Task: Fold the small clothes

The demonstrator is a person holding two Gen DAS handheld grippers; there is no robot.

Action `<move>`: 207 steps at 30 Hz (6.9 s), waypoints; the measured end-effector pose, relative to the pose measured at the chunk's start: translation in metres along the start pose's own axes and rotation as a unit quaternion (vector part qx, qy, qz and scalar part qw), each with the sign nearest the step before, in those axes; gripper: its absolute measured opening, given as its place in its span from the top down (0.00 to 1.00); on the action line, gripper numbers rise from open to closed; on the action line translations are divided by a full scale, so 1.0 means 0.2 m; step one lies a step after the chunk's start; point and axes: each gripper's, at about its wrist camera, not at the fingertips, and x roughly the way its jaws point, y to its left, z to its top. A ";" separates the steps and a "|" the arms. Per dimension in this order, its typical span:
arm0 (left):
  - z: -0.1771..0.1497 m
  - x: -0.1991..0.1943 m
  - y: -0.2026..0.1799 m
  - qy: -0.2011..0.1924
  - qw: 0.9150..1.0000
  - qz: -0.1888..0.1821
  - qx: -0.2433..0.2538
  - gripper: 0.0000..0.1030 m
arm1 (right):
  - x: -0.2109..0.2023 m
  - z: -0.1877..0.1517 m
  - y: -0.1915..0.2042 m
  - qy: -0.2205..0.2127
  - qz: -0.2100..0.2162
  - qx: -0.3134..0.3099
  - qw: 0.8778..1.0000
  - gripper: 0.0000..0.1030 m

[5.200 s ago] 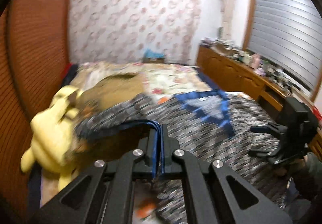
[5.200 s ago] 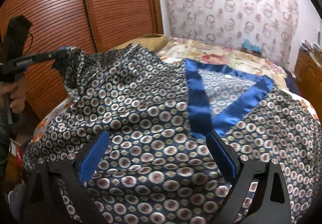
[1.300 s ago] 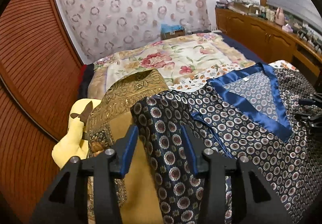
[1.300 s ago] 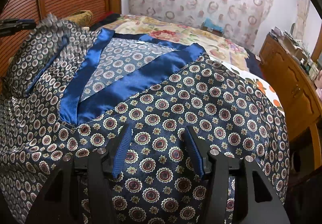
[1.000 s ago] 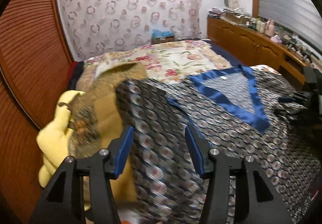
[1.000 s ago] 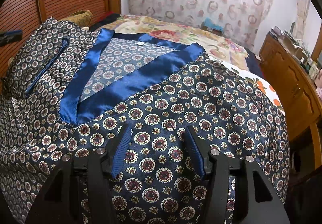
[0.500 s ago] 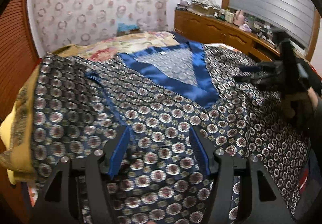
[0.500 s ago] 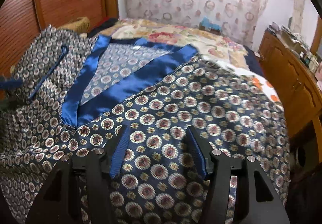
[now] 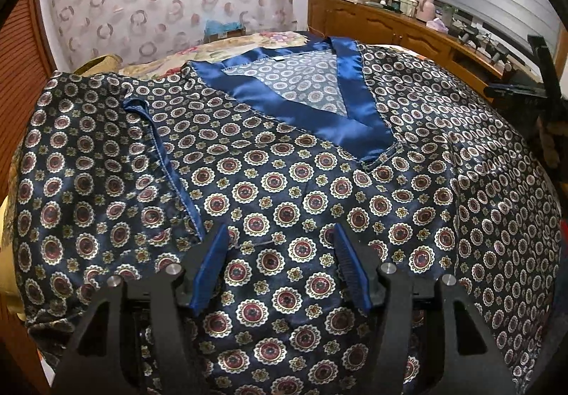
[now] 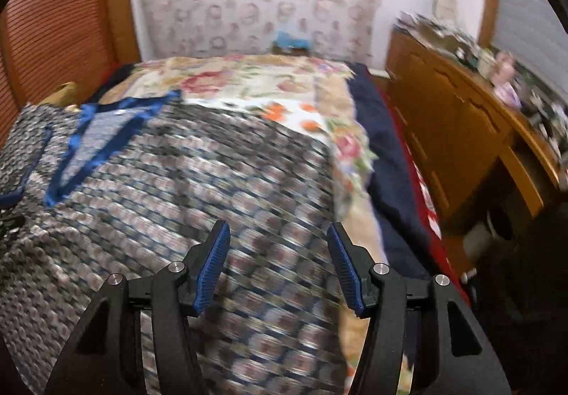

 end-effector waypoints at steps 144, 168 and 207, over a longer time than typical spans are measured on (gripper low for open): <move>0.37 0.01 0.97 -0.022 0.988 0.094 -0.122 0.52 | 0.49 0.31 0.20 0.026 0.041 -0.055 0.997 0.48; 0.33 -0.34 0.64 -0.129 0.988 0.026 -0.078 1.00 | 0.51 0.44 0.26 0.012 0.085 -0.058 0.995 0.99; -0.77 -0.96 0.48 -0.131 0.976 0.083 -0.150 1.00 | -0.74 -0.56 0.21 -0.038 0.113 -0.030 0.992 1.00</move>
